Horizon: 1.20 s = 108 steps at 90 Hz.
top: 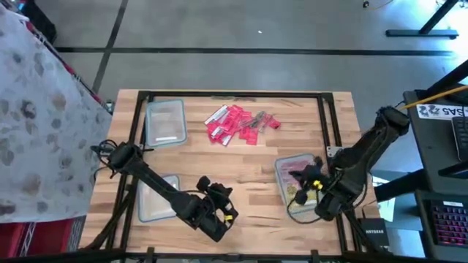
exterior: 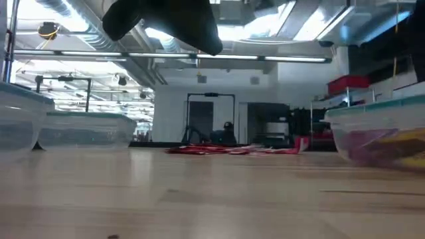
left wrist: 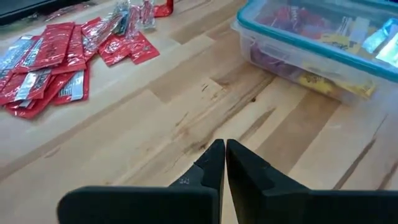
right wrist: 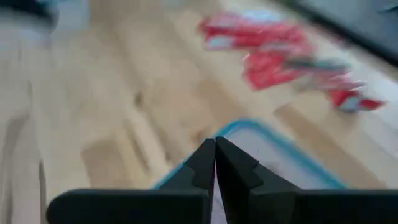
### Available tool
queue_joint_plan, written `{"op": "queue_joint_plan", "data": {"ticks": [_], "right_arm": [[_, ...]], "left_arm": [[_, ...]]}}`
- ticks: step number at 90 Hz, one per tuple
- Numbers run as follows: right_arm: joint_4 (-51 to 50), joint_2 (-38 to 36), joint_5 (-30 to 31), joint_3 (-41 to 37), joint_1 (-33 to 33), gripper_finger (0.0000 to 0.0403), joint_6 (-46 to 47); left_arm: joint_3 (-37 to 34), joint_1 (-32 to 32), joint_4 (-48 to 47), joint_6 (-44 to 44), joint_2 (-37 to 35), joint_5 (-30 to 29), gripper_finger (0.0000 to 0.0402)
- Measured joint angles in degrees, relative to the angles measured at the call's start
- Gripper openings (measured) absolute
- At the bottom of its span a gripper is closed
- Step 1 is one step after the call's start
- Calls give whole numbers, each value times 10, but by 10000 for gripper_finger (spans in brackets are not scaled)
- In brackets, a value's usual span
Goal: Sort candy
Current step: Close the right transparent bin, then open the square transparent bin
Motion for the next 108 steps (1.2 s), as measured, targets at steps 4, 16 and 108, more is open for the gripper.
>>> {"op": "queue_joint_plan", "data": {"ticks": [4, 16, 108], "right_arm": [[14, 7, -40, 0, -9, 0, -36], [17, 40, -159, 0, -31, 0, -100], [-77, 51, -51, 79, 25, 0, -97]], "left_arm": [[0, 0, 4, 0, 0, 0, 0], [0, 0, 13, 8, 0, 0, 0], [12, -8, -156, -6, -91, 335, 0]]}}
